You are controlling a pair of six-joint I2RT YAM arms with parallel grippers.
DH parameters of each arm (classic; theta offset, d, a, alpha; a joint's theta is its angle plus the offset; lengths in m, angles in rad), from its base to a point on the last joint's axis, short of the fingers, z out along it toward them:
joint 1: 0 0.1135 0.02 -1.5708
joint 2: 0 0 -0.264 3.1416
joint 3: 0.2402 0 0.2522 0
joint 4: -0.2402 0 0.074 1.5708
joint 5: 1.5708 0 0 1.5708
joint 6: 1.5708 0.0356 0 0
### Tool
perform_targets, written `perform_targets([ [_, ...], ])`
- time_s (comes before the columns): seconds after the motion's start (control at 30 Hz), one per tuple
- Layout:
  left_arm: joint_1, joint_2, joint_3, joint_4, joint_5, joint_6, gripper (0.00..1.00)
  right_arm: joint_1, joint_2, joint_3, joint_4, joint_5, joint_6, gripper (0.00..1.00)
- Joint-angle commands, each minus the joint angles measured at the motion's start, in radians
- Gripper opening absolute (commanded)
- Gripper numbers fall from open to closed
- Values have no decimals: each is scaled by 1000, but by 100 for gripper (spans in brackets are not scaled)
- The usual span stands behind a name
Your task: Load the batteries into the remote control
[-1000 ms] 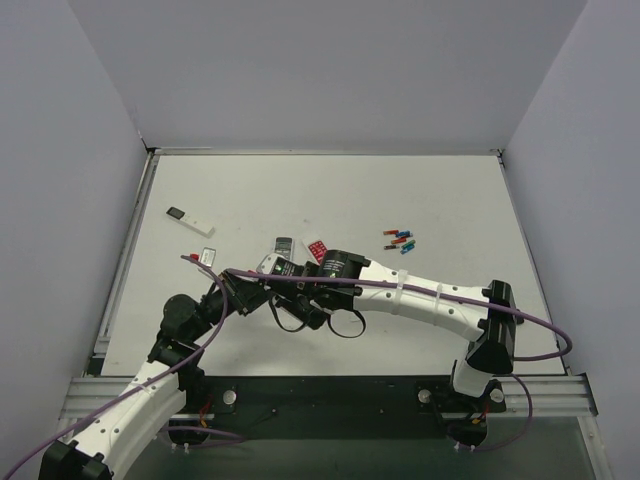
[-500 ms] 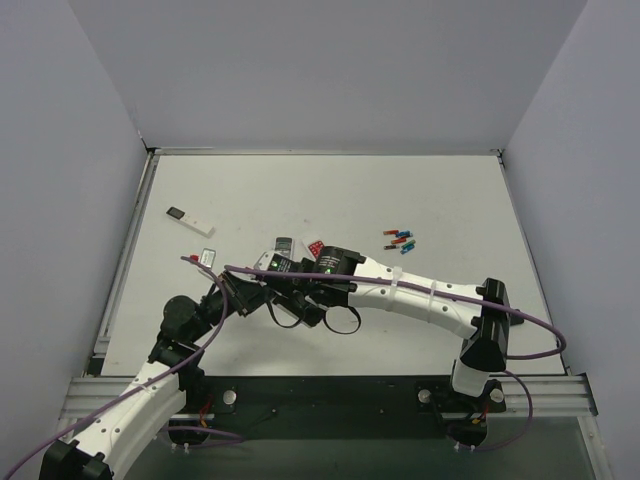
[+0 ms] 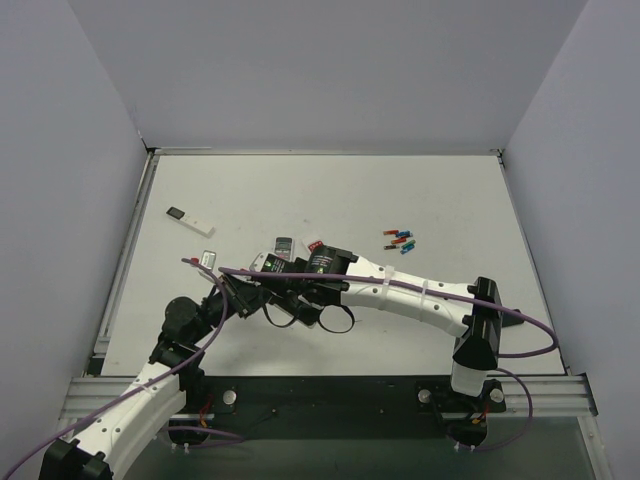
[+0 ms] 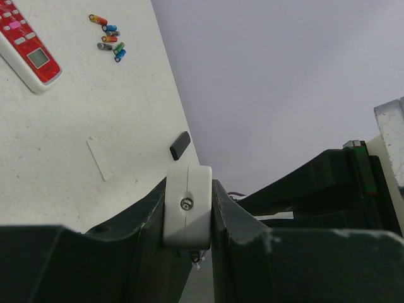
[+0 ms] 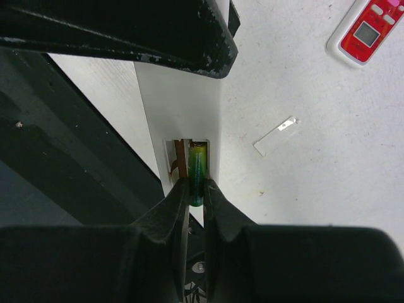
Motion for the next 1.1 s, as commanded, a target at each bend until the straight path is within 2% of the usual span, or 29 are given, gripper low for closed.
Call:
perform_targets([
  [0.0,-16,-18,20,94,32,-41,0,2,26,38,-21,64,-21,4],
  [0.2,-19,-40,20,73,23,-42,0,3,43,27,-24,73,-7,8],
  [0.43,-19,-52,5,25,-11,-61,0,5,20,16,-27,77,5,20],
  [0.87,-18,-30,-9,-12,-27,-102,0,19,-14,45,-27,63,1,29],
  [1.07,-18,-6,-9,-15,-25,-108,0,32,-52,70,-27,49,-12,40],
])
